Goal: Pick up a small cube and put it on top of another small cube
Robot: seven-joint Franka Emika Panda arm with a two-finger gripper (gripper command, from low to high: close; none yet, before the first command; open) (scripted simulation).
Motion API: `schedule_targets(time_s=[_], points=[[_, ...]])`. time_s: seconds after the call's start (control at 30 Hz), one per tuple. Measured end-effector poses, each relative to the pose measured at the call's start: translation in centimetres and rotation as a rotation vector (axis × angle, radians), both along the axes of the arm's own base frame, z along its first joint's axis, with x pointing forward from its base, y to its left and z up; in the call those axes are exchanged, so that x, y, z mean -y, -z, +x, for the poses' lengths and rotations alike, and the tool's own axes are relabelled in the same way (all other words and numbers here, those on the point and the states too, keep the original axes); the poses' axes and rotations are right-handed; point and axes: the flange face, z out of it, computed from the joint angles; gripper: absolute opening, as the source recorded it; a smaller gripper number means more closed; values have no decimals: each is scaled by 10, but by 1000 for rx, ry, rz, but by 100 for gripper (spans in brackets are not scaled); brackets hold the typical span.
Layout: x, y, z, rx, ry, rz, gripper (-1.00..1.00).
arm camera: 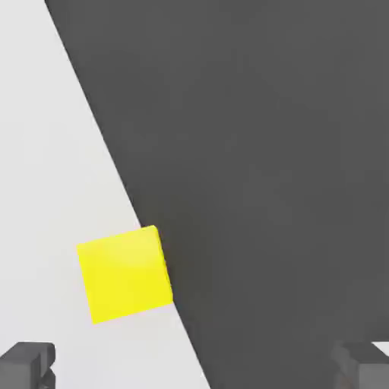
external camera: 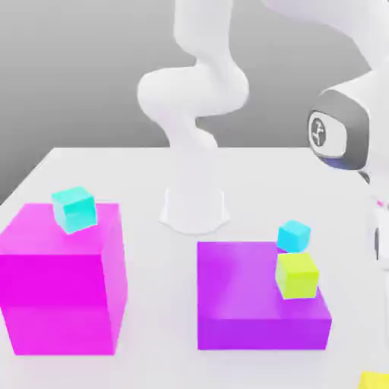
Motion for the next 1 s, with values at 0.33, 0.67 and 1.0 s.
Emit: schedule_targets(time_s=[0.33,0.67,1.0], points=[[-19,113,-10,-46,-124,-53,-100],[14,31,-3,-48,-51,-53,-100],[206,-90,-10,-56,375,-43,-100]])
